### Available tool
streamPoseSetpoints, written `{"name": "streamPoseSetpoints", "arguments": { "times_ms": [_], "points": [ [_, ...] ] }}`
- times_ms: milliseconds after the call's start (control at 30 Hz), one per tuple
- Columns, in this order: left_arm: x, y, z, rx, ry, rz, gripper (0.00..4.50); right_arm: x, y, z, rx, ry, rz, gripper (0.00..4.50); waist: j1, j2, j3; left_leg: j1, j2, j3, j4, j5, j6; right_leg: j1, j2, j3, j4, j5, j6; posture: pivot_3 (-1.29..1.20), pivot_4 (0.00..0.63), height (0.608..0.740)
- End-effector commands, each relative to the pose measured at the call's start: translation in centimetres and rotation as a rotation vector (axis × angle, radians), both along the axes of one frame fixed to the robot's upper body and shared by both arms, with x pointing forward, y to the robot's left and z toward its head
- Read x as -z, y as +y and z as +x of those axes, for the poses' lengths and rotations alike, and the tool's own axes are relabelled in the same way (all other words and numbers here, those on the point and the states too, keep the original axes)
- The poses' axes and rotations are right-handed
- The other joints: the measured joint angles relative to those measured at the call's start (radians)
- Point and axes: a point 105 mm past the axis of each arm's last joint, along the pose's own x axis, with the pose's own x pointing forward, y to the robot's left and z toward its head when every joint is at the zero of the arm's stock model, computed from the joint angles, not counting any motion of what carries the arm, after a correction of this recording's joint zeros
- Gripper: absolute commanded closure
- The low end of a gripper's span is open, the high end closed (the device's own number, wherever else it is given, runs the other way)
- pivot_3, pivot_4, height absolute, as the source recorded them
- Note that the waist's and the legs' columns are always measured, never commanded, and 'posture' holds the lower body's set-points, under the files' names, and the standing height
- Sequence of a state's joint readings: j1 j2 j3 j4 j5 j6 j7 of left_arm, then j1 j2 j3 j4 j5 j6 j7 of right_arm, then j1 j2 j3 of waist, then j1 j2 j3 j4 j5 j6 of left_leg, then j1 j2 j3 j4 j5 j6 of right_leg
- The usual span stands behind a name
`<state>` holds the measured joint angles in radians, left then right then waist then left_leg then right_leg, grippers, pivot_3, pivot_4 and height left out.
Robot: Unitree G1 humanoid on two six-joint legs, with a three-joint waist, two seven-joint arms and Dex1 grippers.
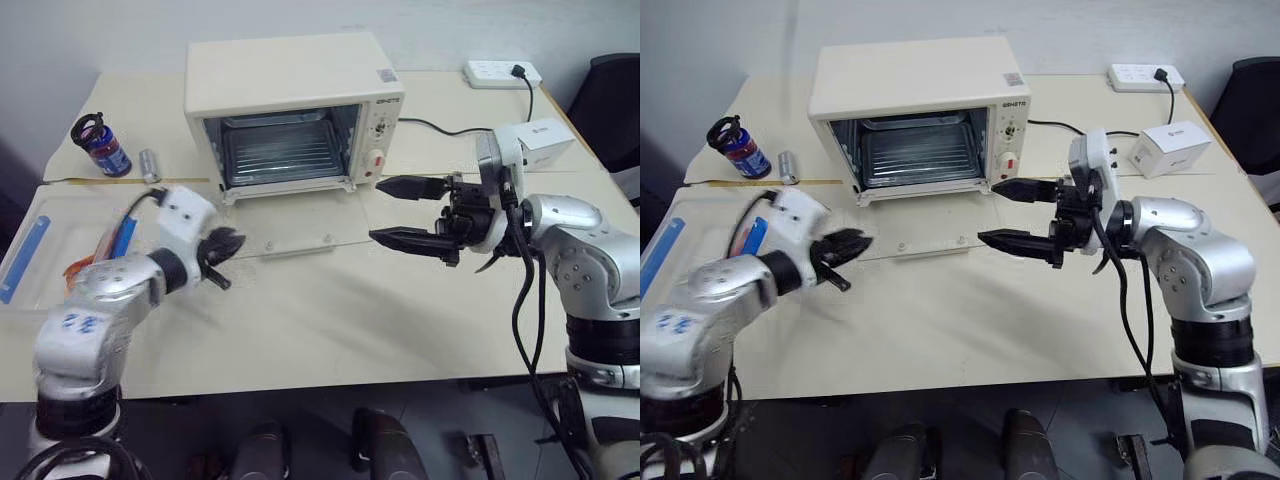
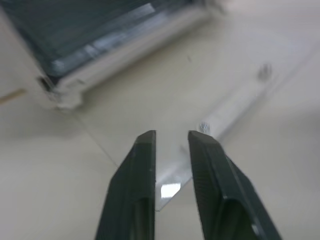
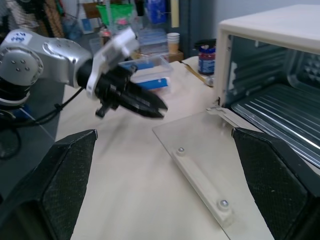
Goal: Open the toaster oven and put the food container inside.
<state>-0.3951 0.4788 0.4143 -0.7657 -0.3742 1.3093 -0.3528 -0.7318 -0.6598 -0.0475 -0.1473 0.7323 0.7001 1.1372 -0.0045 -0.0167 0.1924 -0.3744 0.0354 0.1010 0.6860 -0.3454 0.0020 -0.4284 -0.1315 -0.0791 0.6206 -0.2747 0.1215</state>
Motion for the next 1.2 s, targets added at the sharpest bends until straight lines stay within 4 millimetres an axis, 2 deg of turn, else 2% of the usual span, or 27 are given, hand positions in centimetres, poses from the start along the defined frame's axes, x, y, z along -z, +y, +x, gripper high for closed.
{"name": "streamPoseSetpoints", "arguments": {
  "times_ms": [33, 133, 233, 267, 300, 433, 667, 833, 1033, 1067, 1133, 1200],
  "points": [
    [-1.6, 3.3, -3.2, -0.264, -0.071, -0.134, 2.17, -0.5, 0.6, -0.5, -0.092, -0.020, -0.019, 0.00, 0.002, 0.000, 0.000, 0.000, 0.000, -0.001, 0.000, 0.000, 0.000, 0.000, 0.000, -0.001, 0.000, 0.000, 0.000, 0.00, 0.150, 0.740],
    [-1.4, 6.2, -4.5, -0.461, -0.114, -0.284, 1.27, -0.4, 0.9, -0.5, -0.159, 0.011, -0.038, 0.00, 0.003, -0.001, 0.000, 0.000, 0.000, -0.002, 0.002, 0.000, 0.000, 0.001, 0.000, -0.001, 0.001, 0.000, 0.000, 0.00, 0.150, 0.740],
    [-0.9, 9.9, -6.1, -0.707, -0.157, -0.427, 0.30, -0.7, 1.5, -0.6, -0.221, -0.002, -0.048, 0.00, 0.002, -0.001, 0.000, 0.000, 0.000, -0.004, 0.005, 0.000, 0.000, 0.002, 0.000, -0.001, 0.002, 0.000, 0.000, 0.00, 0.150, 0.740],
    [-0.7, 10.9, -6.8, -0.784, -0.166, -0.462, 0.04, -0.8, 1.7, -0.5, -0.229, -0.020, -0.049, 0.00, 0.002, -0.001, -0.001, 0.000, 0.000, -0.004, 0.005, 0.000, 0.000, 0.002, 0.000, -0.001, 0.002, 0.000, 0.000, 0.00, 0.150, 0.740],
    [-0.5, 11.8, -7.5, -0.848, -0.176, -0.486, 0.01, -0.9, 1.9, -0.3, -0.232, -0.029, -0.046, 0.00, 0.002, -0.001, -0.001, 0.000, 0.000, -0.004, 0.005, 0.000, -0.001, 0.002, 0.000, -0.001, 0.002, 0.000, 0.000, 0.00, 0.150, 0.740],
    [0.6, 14.3, -9.6, -1.080, -0.191, -0.617, 0.01, -1.2, 2.5, 0.3, -0.239, -0.027, -0.029, 0.00, 0.004, -0.003, -0.002, 0.000, 0.000, -0.005, 0.005, -0.001, -0.001, 0.002, -0.001, -0.001, 0.002, 0.000, 0.000, 0.00, 0.150, 0.740],
    [2.5, 14.8, -10.4, -1.270, -0.148, -0.792, 0.01, -0.9, 2.9, 0.1, -0.230, -0.027, -0.015, 0.00, 0.004, -0.006, -0.003, -0.001, 0.000, -0.005, 0.006, -0.002, -0.002, 0.003, -0.001, -0.002, 0.002, 0.000, 0.000, 0.00, 0.150, 0.740],
    [4.7, 15.6, -9.0, -1.336, 0.003, -0.872, 0.01, -0.8, 2.8, -0.2, -0.191, -0.023, 0.010, 0.00, 0.003, -0.006, -0.003, -0.001, 0.000, -0.004, 0.005, -0.003, -0.003, 0.002, 0.001, -0.002, 0.002, 0.000, 0.000, 0.00, 0.150, 0.740],
    [5.5, 17.4, -7.1, -1.356, 0.132, -0.876, 0.01, -1.0, 2.2, -0.5, -0.128, -0.021, 0.037, 0.00, 0.003, -0.006, -0.003, -0.001, 0.001, -0.004, 0.005, -0.003, -0.003, 0.001, 0.001, -0.002, 0.002, 0.000, 0.000, 0.00, 0.150, 0.740],
    [5.6, 17.6, -6.9, -1.365, 0.152, -0.886, 0.40, -0.9, 2.2, -0.6, -0.118, -0.024, 0.035, 0.00, 0.003, -0.006, -0.003, -0.001, 0.001, -0.004, 0.005, -0.003, -0.003, 0.001, 0.001, -0.002, 0.002, 0.000, 0.000, 0.00, 0.150, 0.740],
    [6.0, 17.8, -6.8, -1.391, 0.185, -0.896, 0.78, -0.9, 2.1, -0.8, -0.103, -0.023, 0.038, 0.00, 0.003, -0.006, -0.003, -0.001, 0.000, -0.004, 0.005, -0.003, -0.003, 0.001, 0.001, -0.002, 0.002, 0.000, 0.000, 0.00, 0.150, 0.740],
    [6.2, 18.0, -6.9, -1.409, 0.201, -0.897, 1.40, -1.0, 1.9, -1.0, -0.094, -0.020, 0.042, 0.00, 0.003, -0.006, -0.003, -0.001, 0.000, -0.004, 0.005, -0.003, -0.003, 0.001, 0.001, -0.002, 0.002, 0.000, 0.000, 0.00, 0.150, 0.740]
  ]
}}
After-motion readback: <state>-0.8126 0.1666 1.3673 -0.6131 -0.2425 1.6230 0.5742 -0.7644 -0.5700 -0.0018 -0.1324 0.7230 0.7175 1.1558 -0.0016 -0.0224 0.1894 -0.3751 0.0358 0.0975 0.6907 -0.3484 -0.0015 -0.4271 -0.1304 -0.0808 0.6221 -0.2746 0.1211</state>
